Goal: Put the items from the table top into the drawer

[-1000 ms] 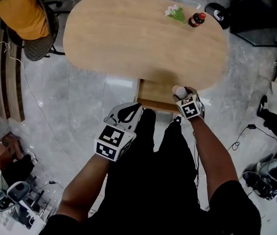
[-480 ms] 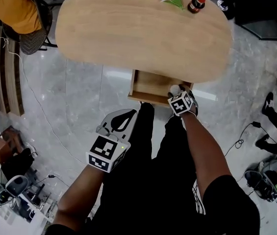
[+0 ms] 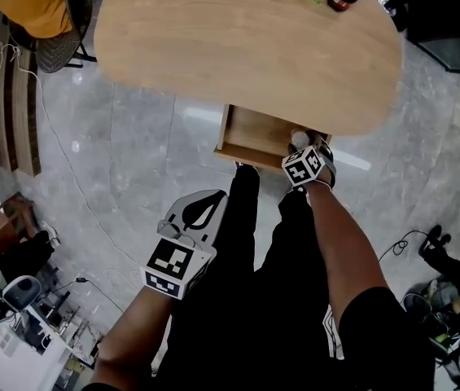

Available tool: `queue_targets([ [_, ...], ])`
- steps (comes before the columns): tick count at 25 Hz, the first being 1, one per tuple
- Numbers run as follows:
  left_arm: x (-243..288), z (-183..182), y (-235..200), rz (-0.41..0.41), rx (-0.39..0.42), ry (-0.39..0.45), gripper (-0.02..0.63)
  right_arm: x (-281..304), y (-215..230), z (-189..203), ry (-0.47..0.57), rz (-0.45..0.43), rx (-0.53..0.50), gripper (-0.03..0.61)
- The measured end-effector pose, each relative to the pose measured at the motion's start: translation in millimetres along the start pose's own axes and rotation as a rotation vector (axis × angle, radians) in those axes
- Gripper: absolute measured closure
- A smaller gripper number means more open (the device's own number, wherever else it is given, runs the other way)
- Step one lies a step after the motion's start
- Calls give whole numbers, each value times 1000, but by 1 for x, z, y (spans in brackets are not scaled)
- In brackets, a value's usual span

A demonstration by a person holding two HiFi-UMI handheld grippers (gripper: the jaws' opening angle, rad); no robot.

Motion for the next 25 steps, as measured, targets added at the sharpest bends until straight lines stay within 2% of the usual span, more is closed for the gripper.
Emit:
queue_targets([
  [6,-9,7,10,-39,-11,25,612,-4,-11,3,-19,-47,-26,302],
  [13,-25,-16,49,-46,11,97,612,-69,-13,19,6,-83,-51,302],
  [17,-42,-44,84,-48,33,162,612,-144,-11,24,98,-134,-32,302],
  [20,-57,-64,112,-26,-30,241,612,-211,-8,25,188,-215,2,303],
  [22,-72,-71,129,-31,-39,284,612,-259,-10,20,278,-261,41,304],
  [25,-98,-74,155,-63,2,337,612,-335,-12,14,440,-294,93,312],
])
Point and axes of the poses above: the fingertips, and each gripper's own axes: x forward along the fingers, y to its right, z out of its underside, the point moved 4 cm from there along -x, backward along the fingers, and after that the axes turned 1 degree about -z, right-handed, at the moved point
